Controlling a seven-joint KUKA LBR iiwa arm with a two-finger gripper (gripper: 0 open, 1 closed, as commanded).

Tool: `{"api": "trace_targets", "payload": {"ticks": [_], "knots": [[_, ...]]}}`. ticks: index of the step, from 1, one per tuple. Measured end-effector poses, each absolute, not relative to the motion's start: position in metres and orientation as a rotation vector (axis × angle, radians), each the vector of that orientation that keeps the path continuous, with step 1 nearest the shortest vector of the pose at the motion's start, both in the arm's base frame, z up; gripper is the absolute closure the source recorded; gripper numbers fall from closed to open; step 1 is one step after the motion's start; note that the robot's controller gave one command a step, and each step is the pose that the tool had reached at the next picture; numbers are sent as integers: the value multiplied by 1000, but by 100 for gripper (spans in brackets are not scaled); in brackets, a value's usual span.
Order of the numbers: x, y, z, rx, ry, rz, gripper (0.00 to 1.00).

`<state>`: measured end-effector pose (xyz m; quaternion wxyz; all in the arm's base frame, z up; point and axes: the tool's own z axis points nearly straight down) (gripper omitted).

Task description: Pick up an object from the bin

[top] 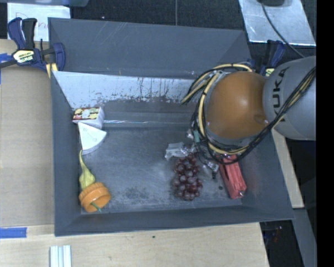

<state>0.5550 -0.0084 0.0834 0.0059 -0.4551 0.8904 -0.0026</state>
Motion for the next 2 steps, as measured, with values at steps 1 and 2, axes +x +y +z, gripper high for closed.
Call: {"api": "trace_targets", "payload": {"ticks": [1,2], "knots": [[555,-2,73,-1988,2418,-14,100],[555,-2,73,-1986,2419,-14,100]]}}
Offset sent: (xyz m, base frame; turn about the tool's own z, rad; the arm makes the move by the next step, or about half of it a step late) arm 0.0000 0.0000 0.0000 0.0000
